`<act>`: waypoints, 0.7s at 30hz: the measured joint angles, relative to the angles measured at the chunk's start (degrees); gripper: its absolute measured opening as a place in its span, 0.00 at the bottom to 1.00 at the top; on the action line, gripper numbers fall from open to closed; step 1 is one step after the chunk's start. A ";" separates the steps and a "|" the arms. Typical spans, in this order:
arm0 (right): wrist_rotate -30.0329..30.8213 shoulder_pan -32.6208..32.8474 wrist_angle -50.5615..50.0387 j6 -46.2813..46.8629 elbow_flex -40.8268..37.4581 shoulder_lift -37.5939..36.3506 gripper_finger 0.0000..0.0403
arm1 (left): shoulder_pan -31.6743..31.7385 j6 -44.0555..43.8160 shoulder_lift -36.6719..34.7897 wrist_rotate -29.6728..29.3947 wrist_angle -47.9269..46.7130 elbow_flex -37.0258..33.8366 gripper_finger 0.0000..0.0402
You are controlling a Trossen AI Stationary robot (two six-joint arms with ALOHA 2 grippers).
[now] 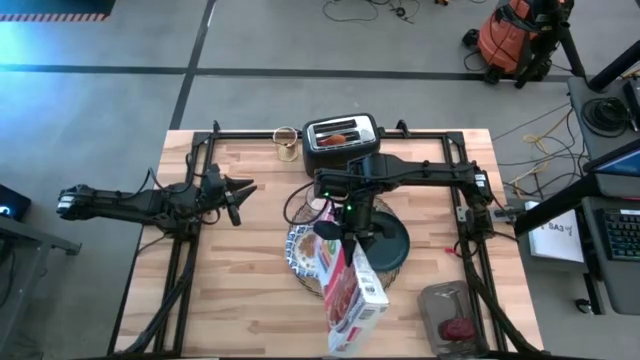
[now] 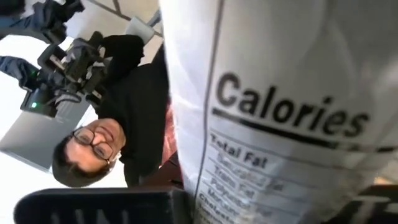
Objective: Arrange a breakfast setting
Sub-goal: Pour the cereal into the white and blue bowl
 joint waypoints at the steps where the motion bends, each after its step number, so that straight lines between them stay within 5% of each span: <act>1: -0.09 -0.01 -0.04 0.22 0.00 0.00 0.13 | 0.01 0.00 -0.01 0.00 -0.05 0.00 0.21; 21: 0.62 0.00 0.69 -2.39 -0.04 -0.02 0.13 | 0.00 0.00 0.00 0.00 -0.01 0.00 0.21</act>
